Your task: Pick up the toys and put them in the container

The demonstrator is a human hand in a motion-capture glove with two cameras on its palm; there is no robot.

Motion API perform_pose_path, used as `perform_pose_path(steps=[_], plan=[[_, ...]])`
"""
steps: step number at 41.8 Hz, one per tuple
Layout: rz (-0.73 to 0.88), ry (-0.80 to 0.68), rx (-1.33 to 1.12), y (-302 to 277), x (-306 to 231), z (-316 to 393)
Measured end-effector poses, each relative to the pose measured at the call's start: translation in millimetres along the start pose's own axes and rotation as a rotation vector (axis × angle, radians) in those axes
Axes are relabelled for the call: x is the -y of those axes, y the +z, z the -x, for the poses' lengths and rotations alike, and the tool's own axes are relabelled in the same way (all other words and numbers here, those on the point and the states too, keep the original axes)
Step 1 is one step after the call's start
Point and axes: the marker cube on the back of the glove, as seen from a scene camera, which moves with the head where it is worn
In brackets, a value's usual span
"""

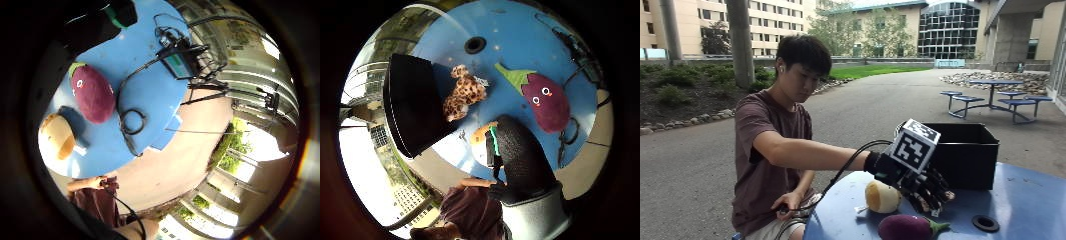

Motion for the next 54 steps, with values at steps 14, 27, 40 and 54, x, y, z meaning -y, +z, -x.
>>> perform_pose_path(steps=[14, 27, 40, 54], plan=[[-0.108, -0.006, -0.142, 116, 37, 0], [-0.219, -0.028, 0.106, 115, 58, -18], [-0.318, -0.159, 0.011, 64, 44, 22], [-0.526, -0.324, 0.053, -134, -25, 92]])
